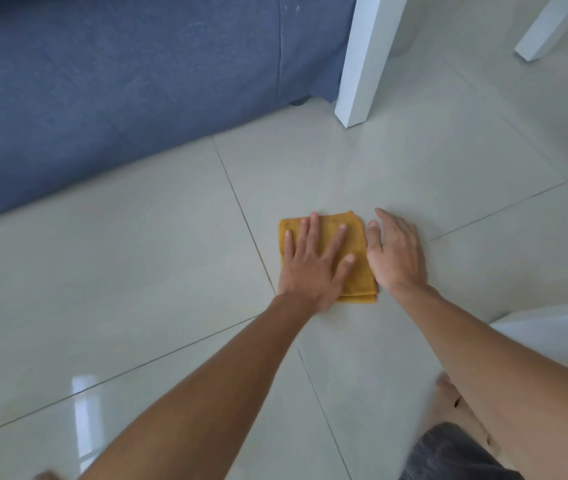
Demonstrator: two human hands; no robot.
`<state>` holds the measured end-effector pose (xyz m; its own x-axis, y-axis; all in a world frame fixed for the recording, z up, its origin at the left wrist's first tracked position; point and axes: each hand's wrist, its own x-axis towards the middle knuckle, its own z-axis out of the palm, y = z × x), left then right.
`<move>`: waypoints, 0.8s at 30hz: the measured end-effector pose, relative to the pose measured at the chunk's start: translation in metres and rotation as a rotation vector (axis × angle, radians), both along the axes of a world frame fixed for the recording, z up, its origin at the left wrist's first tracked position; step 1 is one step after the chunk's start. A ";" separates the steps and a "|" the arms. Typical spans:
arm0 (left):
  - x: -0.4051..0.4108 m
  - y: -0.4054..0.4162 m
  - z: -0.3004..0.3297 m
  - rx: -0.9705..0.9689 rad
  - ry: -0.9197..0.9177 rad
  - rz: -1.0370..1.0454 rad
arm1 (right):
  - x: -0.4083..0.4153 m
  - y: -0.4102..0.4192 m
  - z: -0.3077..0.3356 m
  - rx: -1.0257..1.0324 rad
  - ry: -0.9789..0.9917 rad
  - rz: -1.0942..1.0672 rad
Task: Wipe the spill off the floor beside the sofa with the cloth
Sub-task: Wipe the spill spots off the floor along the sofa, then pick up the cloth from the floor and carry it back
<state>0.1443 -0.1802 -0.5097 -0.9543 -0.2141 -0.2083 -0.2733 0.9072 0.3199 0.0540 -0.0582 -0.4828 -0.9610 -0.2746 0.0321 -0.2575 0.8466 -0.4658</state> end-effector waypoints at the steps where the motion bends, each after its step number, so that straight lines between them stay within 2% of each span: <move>1: 0.005 -0.003 -0.001 -0.053 0.013 -0.015 | 0.000 -0.001 0.001 0.003 -0.003 -0.004; 4: 0.025 0.002 -0.009 -0.180 0.062 -0.022 | 0.007 -0.005 0.003 0.025 -0.008 0.008; 10: 0.060 0.000 -0.010 -0.195 0.076 -0.094 | 0.023 -0.011 0.006 0.115 -0.015 0.177; 13: 0.062 -0.005 -0.003 -0.116 0.038 -0.121 | 0.022 -0.016 0.008 0.154 -0.047 0.239; 16: 0.056 -0.019 0.013 0.113 0.126 0.025 | 0.015 -0.020 0.012 0.199 -0.069 0.319; 18: 0.053 -0.038 0.020 -0.009 0.191 0.104 | 0.012 -0.023 0.015 0.220 -0.108 0.377; 20: 0.045 -0.054 0.027 -0.097 0.105 0.116 | 0.013 -0.028 0.020 0.223 -0.165 0.420; 24: 0.019 -0.065 0.042 -0.070 -0.089 0.154 | 0.019 -0.039 0.031 0.253 -0.241 0.506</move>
<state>0.1636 -0.2453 -0.4673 -0.8876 -0.3734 -0.2698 -0.4352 0.8716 0.2257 0.0735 -0.0972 -0.4516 -0.6815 -0.6695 -0.2953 -0.5689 0.7386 -0.3616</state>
